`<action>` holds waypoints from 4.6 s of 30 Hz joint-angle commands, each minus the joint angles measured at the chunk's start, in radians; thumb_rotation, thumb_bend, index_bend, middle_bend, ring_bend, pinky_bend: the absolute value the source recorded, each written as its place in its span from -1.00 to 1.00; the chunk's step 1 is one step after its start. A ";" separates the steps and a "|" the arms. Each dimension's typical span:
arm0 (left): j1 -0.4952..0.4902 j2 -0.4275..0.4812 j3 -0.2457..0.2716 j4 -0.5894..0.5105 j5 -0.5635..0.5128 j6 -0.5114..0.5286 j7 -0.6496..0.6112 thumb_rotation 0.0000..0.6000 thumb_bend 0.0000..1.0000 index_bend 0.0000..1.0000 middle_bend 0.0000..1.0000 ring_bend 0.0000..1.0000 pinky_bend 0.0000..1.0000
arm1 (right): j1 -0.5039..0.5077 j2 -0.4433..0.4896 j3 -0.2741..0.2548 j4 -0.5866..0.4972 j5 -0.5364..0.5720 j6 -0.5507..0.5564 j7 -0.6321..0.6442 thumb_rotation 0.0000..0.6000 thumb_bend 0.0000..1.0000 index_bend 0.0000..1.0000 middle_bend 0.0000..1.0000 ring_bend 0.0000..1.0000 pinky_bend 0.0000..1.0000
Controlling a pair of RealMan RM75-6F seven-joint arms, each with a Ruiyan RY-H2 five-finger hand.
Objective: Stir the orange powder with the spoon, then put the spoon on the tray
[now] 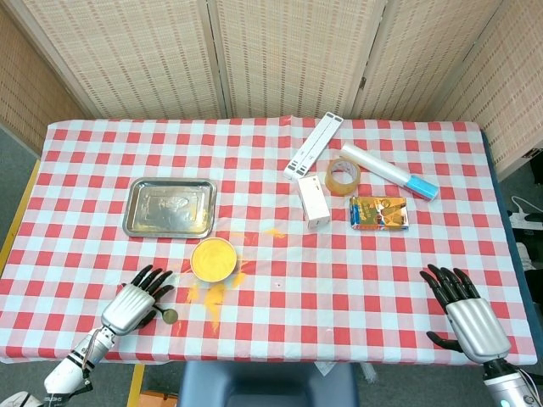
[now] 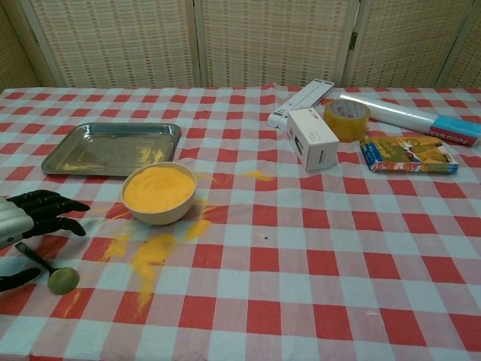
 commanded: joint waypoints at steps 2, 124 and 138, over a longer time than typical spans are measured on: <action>0.001 -0.015 0.007 0.016 0.013 0.017 -0.019 1.00 -0.17 -0.29 -1.00 -1.00 -1.00 | 0.000 -0.003 -0.001 -0.001 0.001 -0.003 -0.005 1.00 -0.90 -1.00 -1.00 -1.00 -1.00; -0.227 -0.093 -0.236 -0.124 -0.392 -0.150 0.380 1.00 0.15 -0.15 -0.97 -1.00 -1.00 | 0.006 0.018 0.013 0.001 0.025 0.001 0.040 1.00 -0.90 -1.00 -1.00 -1.00 -1.00; -0.186 -0.041 -0.202 -0.208 -0.343 -0.082 0.309 1.00 -0.19 -0.61 -1.00 -1.00 -1.00 | 0.006 0.015 0.009 -0.002 0.015 -0.001 0.030 1.00 -0.90 -1.00 -1.00 -1.00 -1.00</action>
